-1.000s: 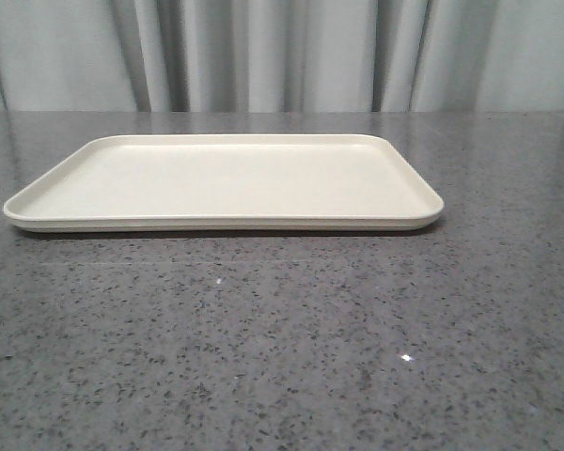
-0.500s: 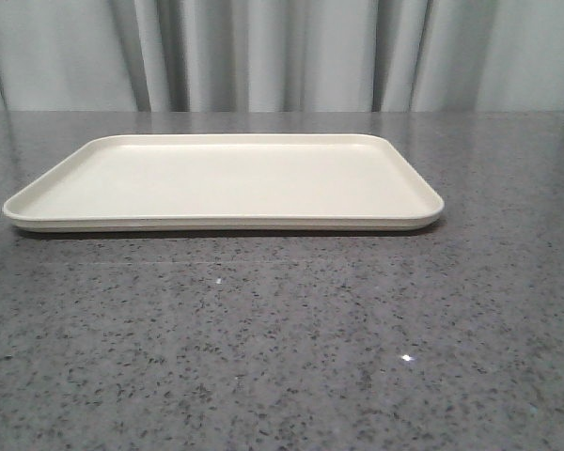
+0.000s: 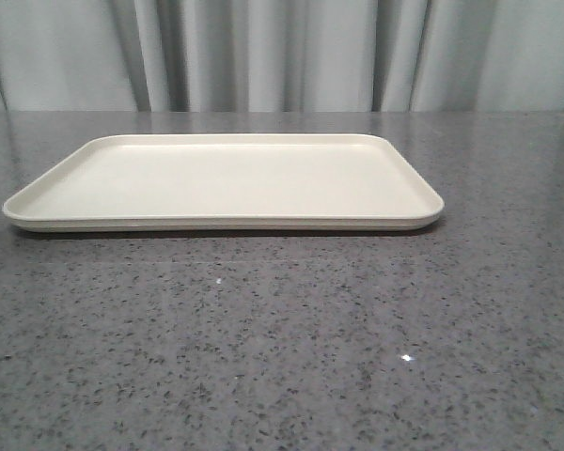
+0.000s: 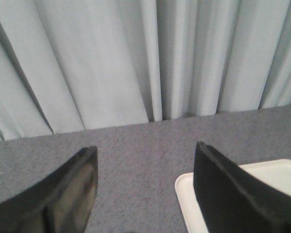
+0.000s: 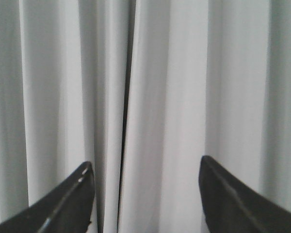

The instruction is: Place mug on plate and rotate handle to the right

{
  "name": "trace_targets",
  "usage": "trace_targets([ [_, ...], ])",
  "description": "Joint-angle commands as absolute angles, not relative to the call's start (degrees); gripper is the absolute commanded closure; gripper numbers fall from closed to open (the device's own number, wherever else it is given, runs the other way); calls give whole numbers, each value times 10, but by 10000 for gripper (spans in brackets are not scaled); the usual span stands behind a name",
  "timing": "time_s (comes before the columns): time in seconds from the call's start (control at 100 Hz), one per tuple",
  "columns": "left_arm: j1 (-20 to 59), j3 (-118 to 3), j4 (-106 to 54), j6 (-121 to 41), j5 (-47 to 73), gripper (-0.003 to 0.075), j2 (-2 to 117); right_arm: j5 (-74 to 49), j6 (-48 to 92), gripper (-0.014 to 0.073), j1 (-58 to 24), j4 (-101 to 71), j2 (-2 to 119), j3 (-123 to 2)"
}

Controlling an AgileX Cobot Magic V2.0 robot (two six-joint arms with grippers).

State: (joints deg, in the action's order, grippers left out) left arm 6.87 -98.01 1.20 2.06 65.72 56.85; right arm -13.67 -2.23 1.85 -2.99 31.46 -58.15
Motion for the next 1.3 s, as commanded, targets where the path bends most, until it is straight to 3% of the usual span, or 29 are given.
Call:
trace_targets([
  [0.0,67,-1017,45,17,685,292,591,-153,-13,118,18,-15,353,-647],
  [0.34,67,-999,112,11,724,292,623,-235,14,118,18,-13,442,-727],
  [0.81,67,-795,163,10,724,292,623,-252,32,118,17,-13,485,-727],
  [1.29,67,-686,145,13,724,292,622,-252,32,118,17,-13,489,-727],
])
